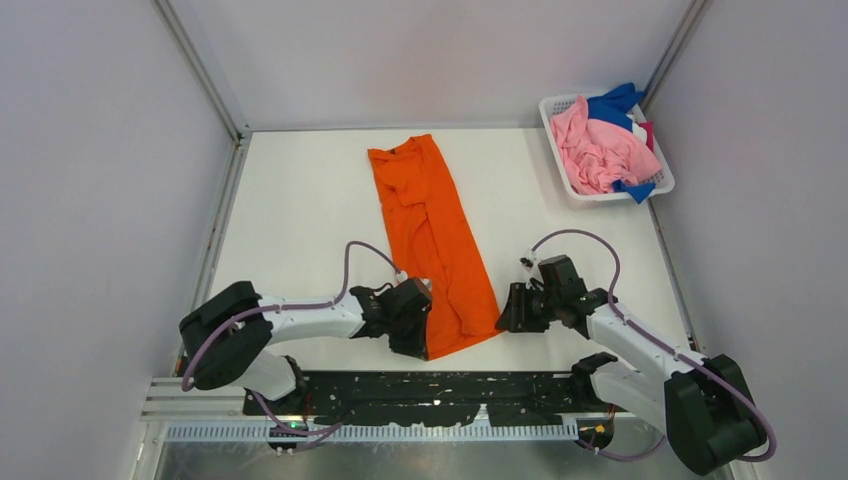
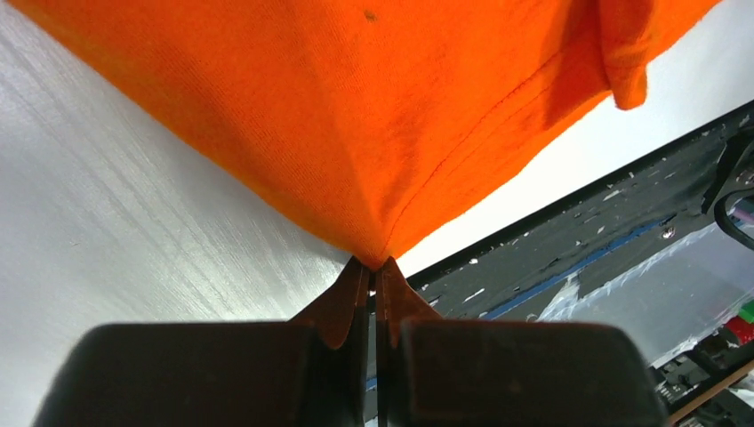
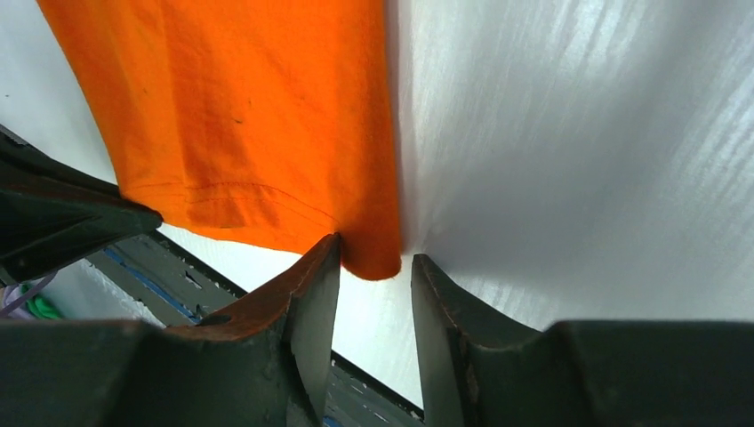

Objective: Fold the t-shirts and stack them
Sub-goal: Grab the bottom of the folded rectangular tshirt with both arms, then fold the folded rectangular tshirt in 1/3 of the way

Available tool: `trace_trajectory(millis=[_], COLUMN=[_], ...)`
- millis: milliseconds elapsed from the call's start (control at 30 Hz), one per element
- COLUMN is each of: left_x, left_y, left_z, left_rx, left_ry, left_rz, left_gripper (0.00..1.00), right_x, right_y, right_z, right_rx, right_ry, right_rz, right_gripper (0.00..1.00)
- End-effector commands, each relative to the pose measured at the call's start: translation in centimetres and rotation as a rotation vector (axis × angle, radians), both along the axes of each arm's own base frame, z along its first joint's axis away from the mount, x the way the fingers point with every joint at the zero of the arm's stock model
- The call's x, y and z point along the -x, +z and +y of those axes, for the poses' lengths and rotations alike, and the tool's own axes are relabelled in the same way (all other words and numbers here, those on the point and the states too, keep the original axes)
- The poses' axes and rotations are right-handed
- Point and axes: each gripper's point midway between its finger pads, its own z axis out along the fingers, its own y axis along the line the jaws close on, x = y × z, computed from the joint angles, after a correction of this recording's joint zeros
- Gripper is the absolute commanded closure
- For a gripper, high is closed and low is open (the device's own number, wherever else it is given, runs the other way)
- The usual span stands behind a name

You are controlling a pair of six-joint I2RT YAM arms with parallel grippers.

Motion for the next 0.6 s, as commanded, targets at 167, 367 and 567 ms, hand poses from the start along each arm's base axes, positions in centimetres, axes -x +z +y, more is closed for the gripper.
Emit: trace_trajectory(millis=[167,367,567], left_x=[-0.4,-0.2,1.8], left_y=[0.6,0.7,-0.2], left_z=[0.3,1.2,4.3], left_rx=[-0.03,-0.026,-0.065], left_ry=[0.018,0.021,0.029], left_rz=[-0.017,-0.042,-0.027], left_gripper=[1.0,1.0,1.0], right_x=[0.1,1.3,6.9], right_y=[-1.4,-1.5,-1.8], right_z=[1.0,2.0,3.6], right_rx=[-0.046,-0.047,-0.072], right_ry=[0.01,0.056,0.118], right_rz=[0.014,0.026,0.142], right_gripper=[0.71,0.95,0.95])
